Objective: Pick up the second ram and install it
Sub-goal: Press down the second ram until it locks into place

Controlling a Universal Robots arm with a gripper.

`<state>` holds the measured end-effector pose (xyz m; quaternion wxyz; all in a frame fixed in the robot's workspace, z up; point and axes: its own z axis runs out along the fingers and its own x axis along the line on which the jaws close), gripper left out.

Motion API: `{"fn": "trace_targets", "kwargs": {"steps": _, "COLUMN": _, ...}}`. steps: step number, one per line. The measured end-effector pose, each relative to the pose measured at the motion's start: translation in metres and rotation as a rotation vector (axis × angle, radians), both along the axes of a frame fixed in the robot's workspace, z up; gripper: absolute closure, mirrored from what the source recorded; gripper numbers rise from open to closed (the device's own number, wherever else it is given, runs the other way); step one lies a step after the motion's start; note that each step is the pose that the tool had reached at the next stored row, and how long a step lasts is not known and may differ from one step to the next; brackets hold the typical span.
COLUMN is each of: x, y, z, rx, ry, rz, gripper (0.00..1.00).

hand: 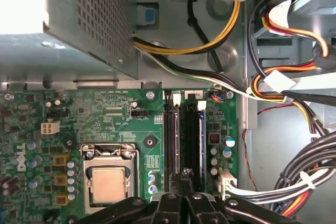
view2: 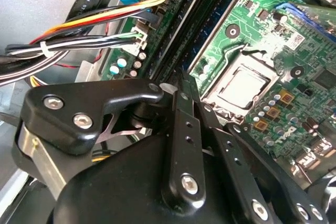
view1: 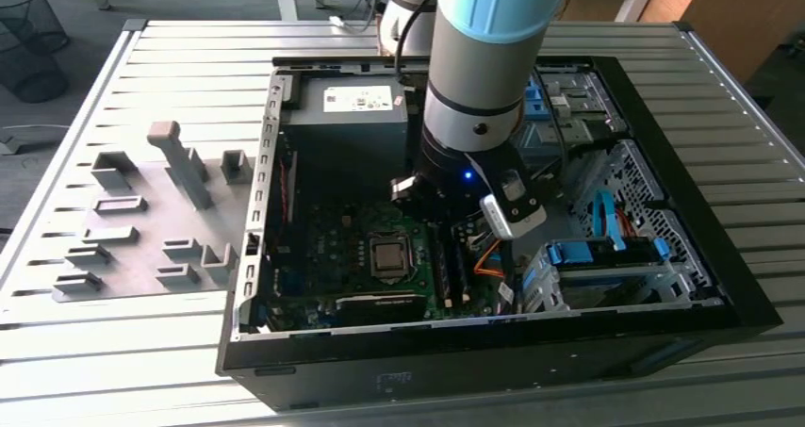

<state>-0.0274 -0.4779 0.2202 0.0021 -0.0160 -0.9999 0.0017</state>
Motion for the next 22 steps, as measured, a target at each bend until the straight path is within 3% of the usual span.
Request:
{"fn": "trace_targets", "kwargs": {"steps": 4, "x": 0.000, "y": -0.0001, "z": -0.0066, "rx": -0.0012, "ry": 0.0008, "rz": 0.000, "gripper": 0.89}}
{"fn": "trace_targets", "kwargs": {"steps": 7, "x": 0.000, "y": 0.0005, "z": -0.0065, "rx": -0.0056, "ry": 0.0054, "rz": 0.000, "gripper": 0.89}}
{"fn": "trace_targets", "kwargs": {"steps": 11, "x": 0.000, "y": 0.0007, "z": -0.0008, "rx": 0.0046, "ry": 0.0042, "rz": 0.000, "gripper": 0.89}}
{"fn": "trace_targets", "kwargs": {"steps": 15, "x": 0.000, "y": 0.0004, "z": 0.0085, "rx": 0.0012, "ry": 0.0056, "rz": 0.000, "gripper": 0.89}}
{"fn": "trace_targets", "kwargs": {"steps": 22, "x": 0.000, "y": 0.0004, "z": 0.0098, "rx": 0.0011, "ry": 0.0057, "rz": 0.000, "gripper": 0.89}}
